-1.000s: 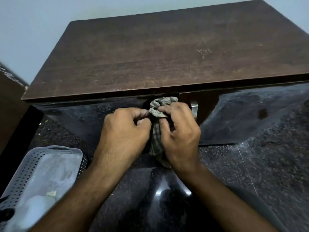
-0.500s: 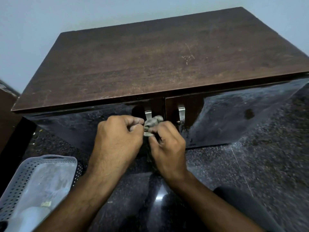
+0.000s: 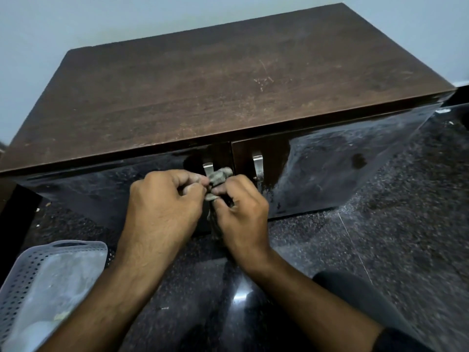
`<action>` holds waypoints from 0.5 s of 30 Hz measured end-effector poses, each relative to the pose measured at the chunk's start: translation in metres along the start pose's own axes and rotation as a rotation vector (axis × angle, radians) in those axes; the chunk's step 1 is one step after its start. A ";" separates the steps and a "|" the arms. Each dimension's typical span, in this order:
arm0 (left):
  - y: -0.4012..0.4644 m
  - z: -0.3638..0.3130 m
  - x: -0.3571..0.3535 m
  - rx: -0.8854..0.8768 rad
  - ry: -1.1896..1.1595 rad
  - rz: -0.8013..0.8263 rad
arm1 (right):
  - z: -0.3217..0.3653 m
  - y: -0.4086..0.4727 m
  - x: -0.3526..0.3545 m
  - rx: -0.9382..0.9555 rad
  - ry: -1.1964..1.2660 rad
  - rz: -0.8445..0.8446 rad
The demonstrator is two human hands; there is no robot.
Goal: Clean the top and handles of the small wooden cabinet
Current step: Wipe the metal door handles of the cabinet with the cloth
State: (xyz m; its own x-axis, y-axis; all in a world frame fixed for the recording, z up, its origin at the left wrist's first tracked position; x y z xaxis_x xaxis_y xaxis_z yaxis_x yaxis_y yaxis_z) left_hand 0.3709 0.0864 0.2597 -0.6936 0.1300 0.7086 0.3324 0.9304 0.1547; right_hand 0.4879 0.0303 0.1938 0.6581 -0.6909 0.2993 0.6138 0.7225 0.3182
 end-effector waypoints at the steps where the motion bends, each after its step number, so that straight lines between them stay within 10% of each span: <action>1: 0.000 -0.004 0.001 -0.034 -0.028 -0.002 | 0.008 0.001 0.007 0.043 0.006 -0.038; 15: -0.001 -0.031 -0.027 -0.142 -0.105 0.088 | -0.011 0.004 0.064 0.080 -0.255 -0.152</action>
State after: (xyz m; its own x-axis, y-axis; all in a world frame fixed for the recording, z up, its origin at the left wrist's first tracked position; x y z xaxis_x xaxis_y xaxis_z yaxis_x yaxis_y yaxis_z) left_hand 0.4089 0.0709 0.2611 -0.7184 0.2509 0.6489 0.4763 0.8572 0.1959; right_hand 0.5378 -0.0108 0.2046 0.4244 -0.7827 0.4552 0.6542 0.6127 0.4435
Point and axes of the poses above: each hand's wrist, its own y-axis towards the middle knuckle, its own x-axis out of the back of the hand, z = x × y, the point moved 6 cm from there along y, towards the middle knuckle, and after that the axes turned 10 degrees about -x, right-handed, at the moved point
